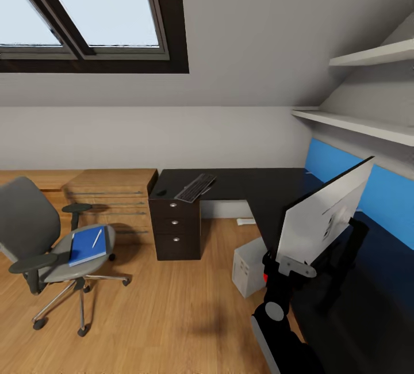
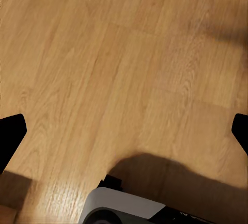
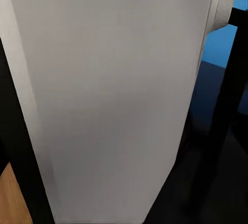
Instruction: In the bedroom, organize the workspace by keeping the computer under the desk, ensuring the monitor is on the desk, placing the keyboard on the desk next to the monitor, placing the mouse on the desk next to the keyboard, moving the folder from the swivel chair onto the desk next to the mouse, stacking the notebook on top of the folder with the pen on top of the notebook, and positioning the swivel chair next to the desk.
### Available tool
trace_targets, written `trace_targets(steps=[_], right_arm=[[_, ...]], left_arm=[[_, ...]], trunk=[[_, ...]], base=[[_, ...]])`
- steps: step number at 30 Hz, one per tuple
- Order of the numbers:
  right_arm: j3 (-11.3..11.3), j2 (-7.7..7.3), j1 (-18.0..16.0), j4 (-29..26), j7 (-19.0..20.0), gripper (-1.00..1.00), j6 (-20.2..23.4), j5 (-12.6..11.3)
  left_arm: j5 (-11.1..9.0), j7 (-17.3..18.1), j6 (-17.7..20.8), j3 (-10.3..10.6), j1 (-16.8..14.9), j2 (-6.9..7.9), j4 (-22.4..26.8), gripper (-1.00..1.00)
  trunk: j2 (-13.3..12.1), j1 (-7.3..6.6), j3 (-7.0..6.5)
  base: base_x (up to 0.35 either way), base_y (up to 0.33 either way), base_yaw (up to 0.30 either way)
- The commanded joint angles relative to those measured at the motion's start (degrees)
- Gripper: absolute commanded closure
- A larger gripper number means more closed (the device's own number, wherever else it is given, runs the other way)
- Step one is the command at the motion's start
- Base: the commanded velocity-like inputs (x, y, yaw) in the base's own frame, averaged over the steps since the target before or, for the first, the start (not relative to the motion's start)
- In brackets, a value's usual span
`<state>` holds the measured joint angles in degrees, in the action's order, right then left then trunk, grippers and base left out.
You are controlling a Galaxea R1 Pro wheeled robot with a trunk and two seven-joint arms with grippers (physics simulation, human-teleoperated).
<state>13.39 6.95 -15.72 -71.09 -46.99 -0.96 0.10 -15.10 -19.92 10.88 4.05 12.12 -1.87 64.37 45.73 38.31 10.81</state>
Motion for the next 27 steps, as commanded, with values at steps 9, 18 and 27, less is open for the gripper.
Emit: trace_targets(steps=[9,18,27], right_arm=[[0.1,0.03,0.0,0.1,-0.2,-1.0,-0.2,0.0],[0.1,0.0,0.0,0.1,0.0,-1.0,-0.2,0.0],[0.1,0.0,0.0,0.1,0.0,-1.0,-0.2,0.0]], left_arm=[[-0.5,-0.4,0.3,0.1,0.0,0.02,0.1,-1.0],[-0.5,-0.4,0.3,0.1,0.0,0.02,0.1,-1.0],[-0.5,-0.4,0.3,0.1,0.0,0.02,0.1,-1.0]], trunk=[[0.1,0.0,0.07],[0.1,0.0,0.07],[0.1,0.0,0.07]], base=[[-0.151,0.0,0.0],[-0.137,0.0,0.0],[-0.007,0.0,0.0]])
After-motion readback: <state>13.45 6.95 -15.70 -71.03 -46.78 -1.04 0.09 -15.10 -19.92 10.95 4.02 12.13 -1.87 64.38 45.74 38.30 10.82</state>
